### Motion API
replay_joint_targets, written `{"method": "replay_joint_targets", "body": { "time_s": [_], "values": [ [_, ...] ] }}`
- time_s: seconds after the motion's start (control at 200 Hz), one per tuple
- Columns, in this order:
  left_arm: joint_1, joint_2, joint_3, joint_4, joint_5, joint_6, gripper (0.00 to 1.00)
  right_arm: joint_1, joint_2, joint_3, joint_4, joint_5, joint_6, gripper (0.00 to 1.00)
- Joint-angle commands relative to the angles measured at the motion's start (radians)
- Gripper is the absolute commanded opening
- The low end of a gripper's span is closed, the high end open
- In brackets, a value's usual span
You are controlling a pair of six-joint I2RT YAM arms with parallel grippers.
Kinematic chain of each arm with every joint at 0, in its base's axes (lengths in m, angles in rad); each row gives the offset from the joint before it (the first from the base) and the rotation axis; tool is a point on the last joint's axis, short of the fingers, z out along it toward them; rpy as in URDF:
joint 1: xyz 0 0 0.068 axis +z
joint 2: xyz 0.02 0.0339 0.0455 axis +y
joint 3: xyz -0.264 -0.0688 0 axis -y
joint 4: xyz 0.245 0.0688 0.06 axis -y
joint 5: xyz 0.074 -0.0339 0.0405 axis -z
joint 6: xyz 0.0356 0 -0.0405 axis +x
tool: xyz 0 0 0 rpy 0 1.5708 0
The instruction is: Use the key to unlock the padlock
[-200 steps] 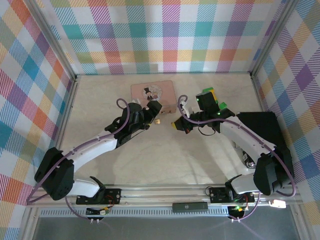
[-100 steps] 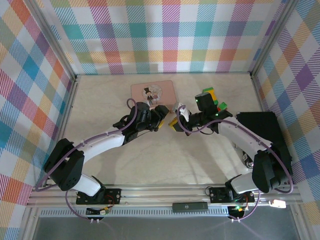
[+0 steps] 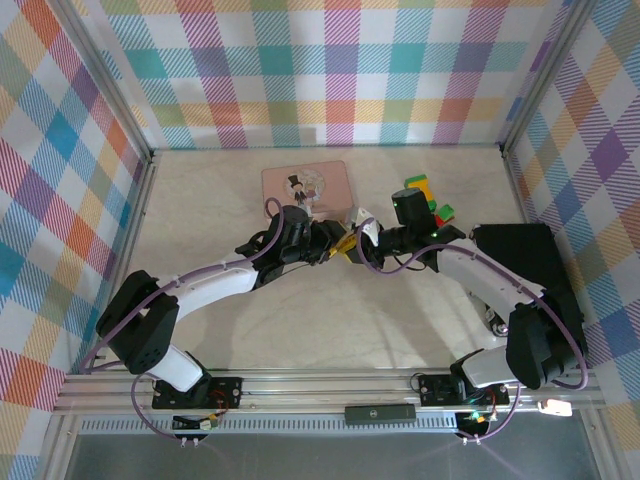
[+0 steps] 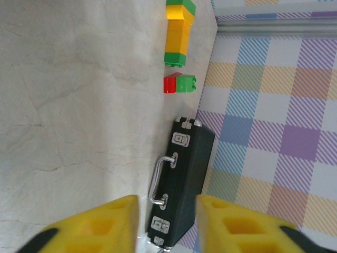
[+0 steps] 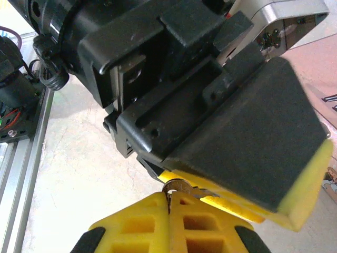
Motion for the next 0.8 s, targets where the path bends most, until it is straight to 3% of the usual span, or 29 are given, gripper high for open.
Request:
{"method": "replay_joint_targets", "body": {
  "time_s": [0.0, 0.125, 0.23, 0.46, 0.495, 0.545, 0.585, 0.725, 0.795],
  "values": [
    [-0.008, 0.001, 0.032, 0.011, 0.027, 0.005, 0.22, 0.006, -0.025, -0.012, 0.034, -0.022, -0.035, 0.0],
    [-0.008, -0.002, 0.029, 0.005, 0.025, 0.008, 0.14, 0.005, -0.029, -0.017, 0.032, -0.013, -0.042, 0.0],
    [-0.008, -0.01, 0.032, -0.01, 0.018, 0.022, 0.0, 0.005, -0.033, -0.018, 0.026, -0.015, -0.045, 0.0],
    [-0.008, -0.045, 0.039, -0.065, -0.034, 0.083, 0.0, 0.005, -0.052, -0.022, 0.043, 0.013, -0.006, 0.0],
    [-0.008, -0.056, 0.032, -0.066, -0.055, 0.093, 0.0, 0.005, -0.06, -0.023, 0.048, 0.018, 0.016, 0.13],
    [-0.007, -0.074, 0.021, -0.063, -0.091, 0.113, 0.0, 0.004, -0.071, -0.022, 0.045, 0.021, 0.05, 0.4],
    [-0.008, -0.088, 0.015, -0.063, -0.128, 0.139, 0.0, 0.004, -0.083, -0.02, 0.045, 0.037, 0.099, 0.49],
    [-0.008, -0.147, -0.023, -0.012, -0.28, 0.267, 0.0, 0.004, -0.132, -0.023, 0.062, 0.171, 0.355, 0.53],
    [-0.008, -0.164, -0.049, 0.063, -0.323, 0.36, 0.0, 0.005, -0.156, -0.027, 0.079, 0.268, 0.587, 0.54]
  ]
}}
